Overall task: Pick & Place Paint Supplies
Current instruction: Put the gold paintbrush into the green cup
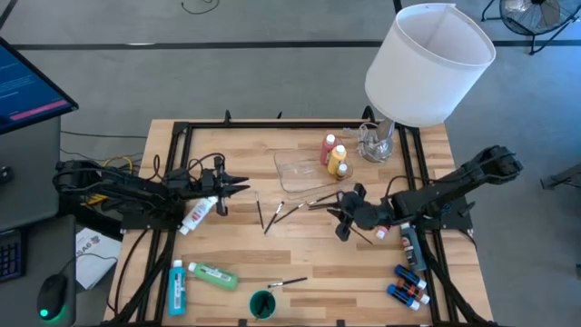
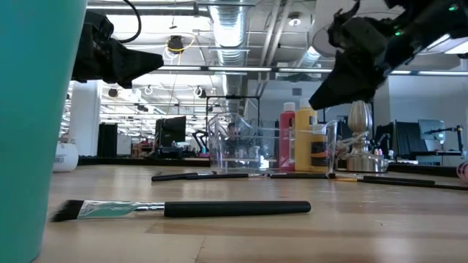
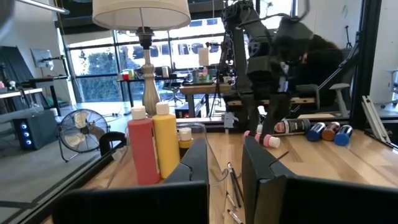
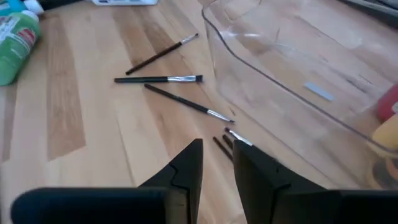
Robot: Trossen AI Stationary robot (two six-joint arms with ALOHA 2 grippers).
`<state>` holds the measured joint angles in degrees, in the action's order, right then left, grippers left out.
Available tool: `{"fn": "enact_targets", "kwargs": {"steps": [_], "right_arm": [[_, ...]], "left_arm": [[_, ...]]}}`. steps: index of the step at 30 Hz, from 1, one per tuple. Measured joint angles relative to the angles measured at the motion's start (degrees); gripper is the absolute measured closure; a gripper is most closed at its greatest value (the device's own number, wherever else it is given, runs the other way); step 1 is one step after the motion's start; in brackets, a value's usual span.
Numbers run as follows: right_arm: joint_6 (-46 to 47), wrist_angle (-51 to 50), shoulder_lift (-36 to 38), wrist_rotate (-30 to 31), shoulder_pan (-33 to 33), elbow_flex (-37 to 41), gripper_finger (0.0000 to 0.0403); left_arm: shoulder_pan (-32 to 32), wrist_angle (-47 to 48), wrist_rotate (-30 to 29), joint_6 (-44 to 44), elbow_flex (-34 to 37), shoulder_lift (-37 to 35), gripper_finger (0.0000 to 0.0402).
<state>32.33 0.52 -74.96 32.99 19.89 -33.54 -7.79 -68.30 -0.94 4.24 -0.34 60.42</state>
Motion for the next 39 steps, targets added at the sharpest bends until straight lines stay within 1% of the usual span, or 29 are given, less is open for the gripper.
{"fn": "enact_targets", "kwargs": {"steps": [2,5,11,14,19,23,29,39], "right_arm": [[1.57,-0.21,0.00,2.39,2.17,0.04,0.0321],[3.54,-1.27,0.00,4.09,4.46,0.07,0.0321],[9.28,-4.68,-2.19,4.77,7.15,0.13,0.0321],[11.10,-3.87,-5.51,4.68,8.16,0.13,0.0321],[11.26,-0.62,-11.71,4.48,10.22,0.13,0.0321],[11.26,0.12,-15.26,4.46,11.32,0.07,0.0321],[15.18,0.60,-17.13,6.21,10.54,0.07,0.0321],[14.68,-3.59,-17.55,6.01,6.47,0.07,0.0321]], "left_arm": [[0.00,0.00,-0.78,0.01,0.00,0.00,0.0401],[0.00,-0.01,-1.19,-0.02,0.00,0.00,0.0401],[0.00,0.06,-0.74,-1.62,0.00,0.00,0.0401],[0.00,0.35,0.46,-2.93,0.00,0.00,0.0401],[0.02,0.51,3.88,-4.51,0.00,0.00,0.0401],[0.53,0.55,4.29,-4.99,0.00,0.00,0.0401],[1.01,0.54,4.25,-4.67,0.00,0.00,0.0401],[1.01,0.53,3.94,-4.45,0.00,0.00,0.0401]]}}
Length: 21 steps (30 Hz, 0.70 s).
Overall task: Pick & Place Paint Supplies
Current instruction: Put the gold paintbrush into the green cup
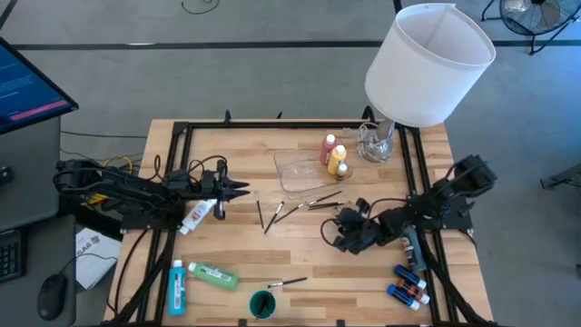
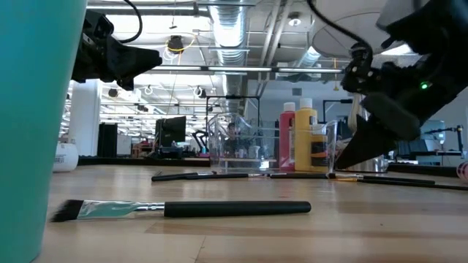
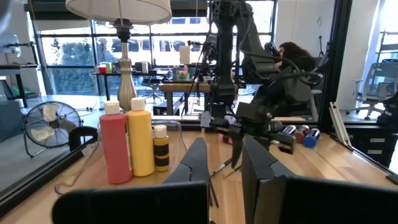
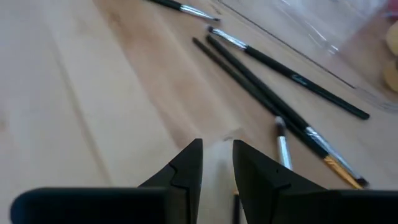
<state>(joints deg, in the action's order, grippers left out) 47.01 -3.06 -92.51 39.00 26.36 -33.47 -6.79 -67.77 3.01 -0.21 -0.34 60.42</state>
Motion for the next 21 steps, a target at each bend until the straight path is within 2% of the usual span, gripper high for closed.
{"fn": "enact_targets", "kwargs": {"steps": [21], "right_arm": [[1.60,0.04,-0.77,-1.52,-1.78,0.02,0.0321]], "left_arm": [[0.79,0.02,0.02,-0.52,0.00,0.00,0.0401]]}}
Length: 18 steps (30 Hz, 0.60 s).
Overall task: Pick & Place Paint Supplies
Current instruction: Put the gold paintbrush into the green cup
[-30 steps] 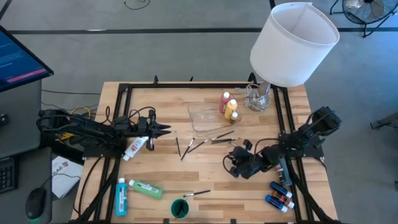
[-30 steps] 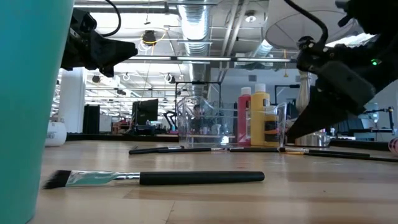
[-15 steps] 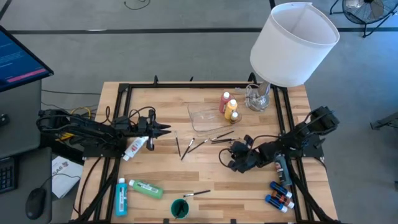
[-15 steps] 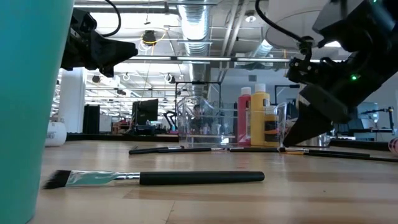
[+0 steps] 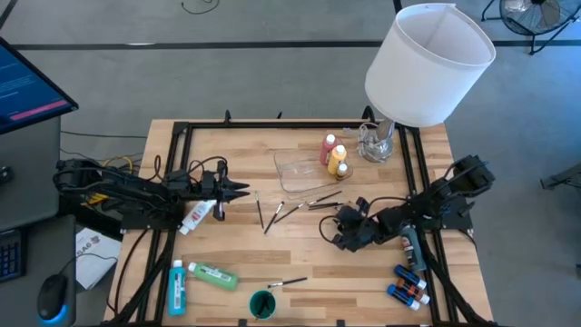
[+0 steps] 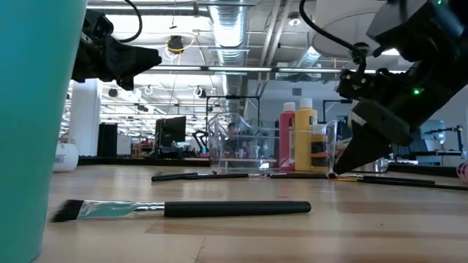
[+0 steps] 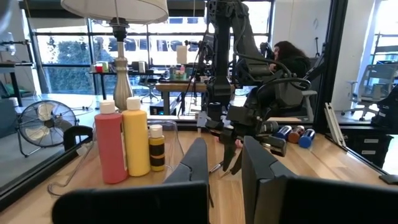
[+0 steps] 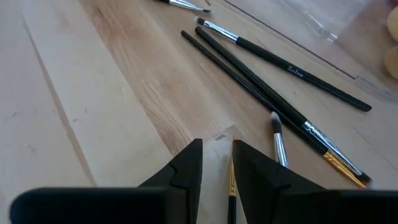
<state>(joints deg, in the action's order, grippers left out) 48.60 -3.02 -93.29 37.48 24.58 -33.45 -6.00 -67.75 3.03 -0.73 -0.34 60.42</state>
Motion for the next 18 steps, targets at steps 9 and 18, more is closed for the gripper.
{"fn": "enact_targets", "kwargs": {"steps": [9,18], "right_arm": [[4.87,0.08,-4.75,1.82,-0.24,-0.13,0.0321],[7.60,-2.10,-4.59,0.94,0.09,-0.13,0.0329]], "left_arm": [[0.00,-0.03,0.00,0.00,0.00,0.02,0.0401],[0.00,-0.05,0.01,0.00,0.00,0.02,0.0401]]}}
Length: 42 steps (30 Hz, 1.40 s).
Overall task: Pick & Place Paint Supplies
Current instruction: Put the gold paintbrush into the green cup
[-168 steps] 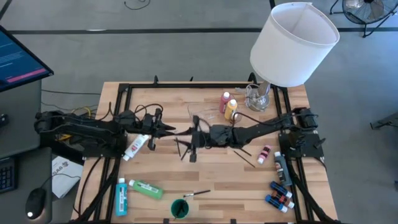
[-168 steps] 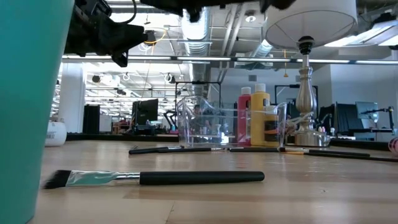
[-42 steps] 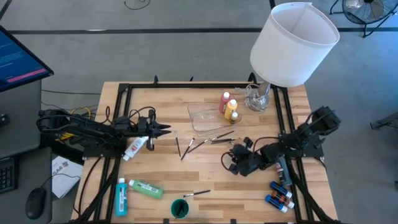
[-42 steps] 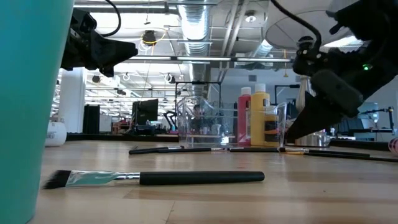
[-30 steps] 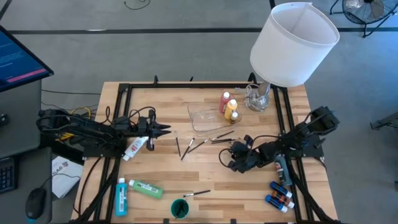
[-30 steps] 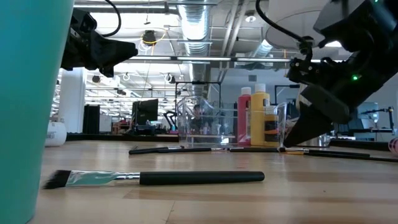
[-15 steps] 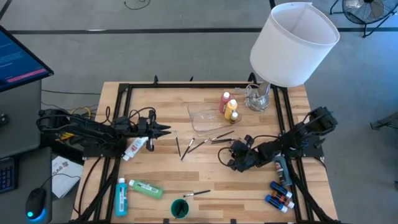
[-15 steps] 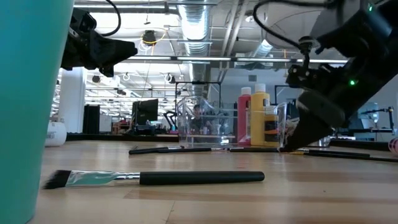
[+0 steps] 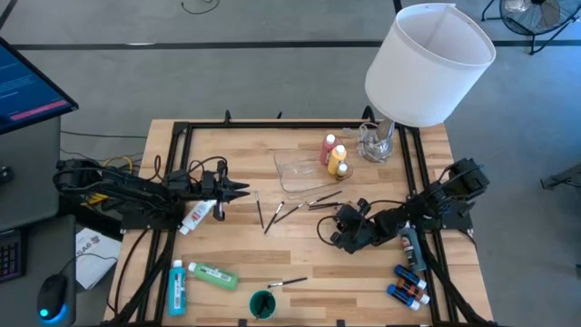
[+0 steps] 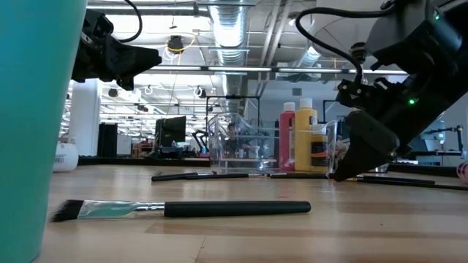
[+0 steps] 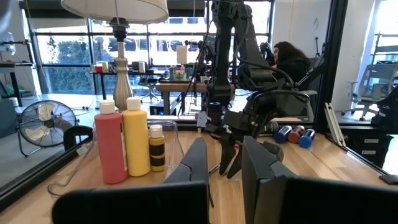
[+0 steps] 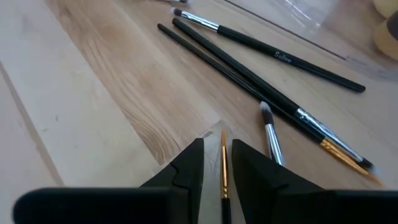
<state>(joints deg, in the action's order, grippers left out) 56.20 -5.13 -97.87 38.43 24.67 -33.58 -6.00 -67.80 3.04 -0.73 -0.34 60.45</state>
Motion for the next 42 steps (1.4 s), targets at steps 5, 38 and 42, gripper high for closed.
{"fn": "enact_targets", "kwargs": {"steps": [5,38,42], "right_arm": [[2.77,-1.71,-0.19,-0.12,-0.07,-0.16,0.0361],[-8.25,9.61,6.15,-0.18,1.30,0.47,0.0403],[-13.77,17.01,6.22,0.23,1.28,0.41,0.0403]], "left_arm": [[0.00,-0.01,0.01,-0.15,0.00,0.00,0.0401],[0.04,-0.21,0.01,-0.11,0.00,0.00,0.0401],[0.04,-0.19,0.01,-0.03,0.00,0.00,0.0401]]}}
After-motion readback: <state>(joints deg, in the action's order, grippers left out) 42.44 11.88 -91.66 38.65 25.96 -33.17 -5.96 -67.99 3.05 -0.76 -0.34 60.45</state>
